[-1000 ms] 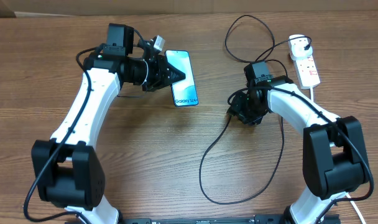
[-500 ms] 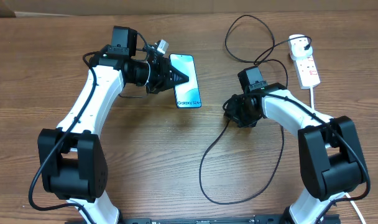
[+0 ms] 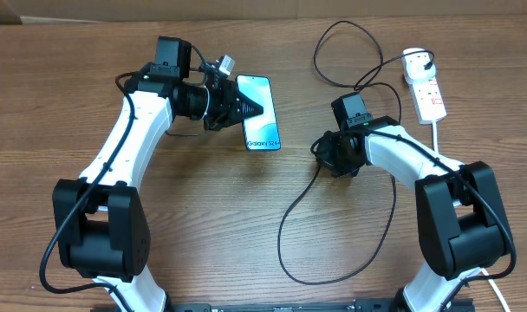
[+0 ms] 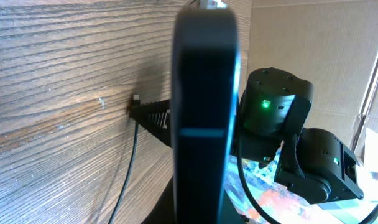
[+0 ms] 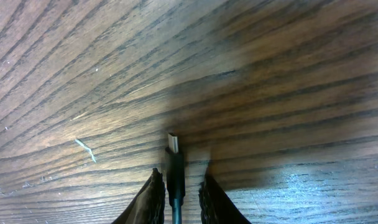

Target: Plug charger to phone and switch on socket

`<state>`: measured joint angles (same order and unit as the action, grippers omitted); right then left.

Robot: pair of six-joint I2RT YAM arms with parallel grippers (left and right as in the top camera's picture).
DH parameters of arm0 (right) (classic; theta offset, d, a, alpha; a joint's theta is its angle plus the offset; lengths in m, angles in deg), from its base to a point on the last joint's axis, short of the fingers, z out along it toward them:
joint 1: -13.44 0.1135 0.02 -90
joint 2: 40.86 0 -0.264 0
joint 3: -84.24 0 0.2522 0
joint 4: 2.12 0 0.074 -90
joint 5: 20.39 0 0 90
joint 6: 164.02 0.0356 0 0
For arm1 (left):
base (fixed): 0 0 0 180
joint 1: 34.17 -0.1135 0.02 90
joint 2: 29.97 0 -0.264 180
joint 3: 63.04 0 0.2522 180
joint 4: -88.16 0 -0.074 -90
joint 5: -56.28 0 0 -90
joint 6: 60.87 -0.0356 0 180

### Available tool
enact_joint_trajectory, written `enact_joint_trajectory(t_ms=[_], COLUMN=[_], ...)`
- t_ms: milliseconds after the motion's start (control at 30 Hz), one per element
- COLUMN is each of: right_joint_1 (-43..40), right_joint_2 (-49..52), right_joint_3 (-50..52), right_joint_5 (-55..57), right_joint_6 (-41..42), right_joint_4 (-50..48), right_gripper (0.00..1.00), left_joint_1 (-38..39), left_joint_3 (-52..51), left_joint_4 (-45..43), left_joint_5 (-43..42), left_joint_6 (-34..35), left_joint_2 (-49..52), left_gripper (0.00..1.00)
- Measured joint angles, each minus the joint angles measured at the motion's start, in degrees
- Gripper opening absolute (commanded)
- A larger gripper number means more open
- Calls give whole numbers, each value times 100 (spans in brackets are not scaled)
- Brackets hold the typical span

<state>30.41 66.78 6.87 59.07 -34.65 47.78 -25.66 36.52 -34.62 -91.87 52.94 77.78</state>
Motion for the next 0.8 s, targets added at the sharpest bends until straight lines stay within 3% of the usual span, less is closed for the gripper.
enact_joint_trajectory(t_ms=[433, 800], right_joint_1=[0, -13], right_joint_2=[0, 0], right_joint_3=[0, 0], right_joint_5=[-61, -299], right_joint_6=[-22, -197], right_joint_4=[4, -7], right_gripper=[4, 4], left_joint_1=[0, 0], left_joint_3=[0, 0], left_joint_4=[0, 20], left_joint_5=[0, 0], left_joint_6=[-2, -4], left_joint_2=[0, 0], left_gripper=[4, 4])
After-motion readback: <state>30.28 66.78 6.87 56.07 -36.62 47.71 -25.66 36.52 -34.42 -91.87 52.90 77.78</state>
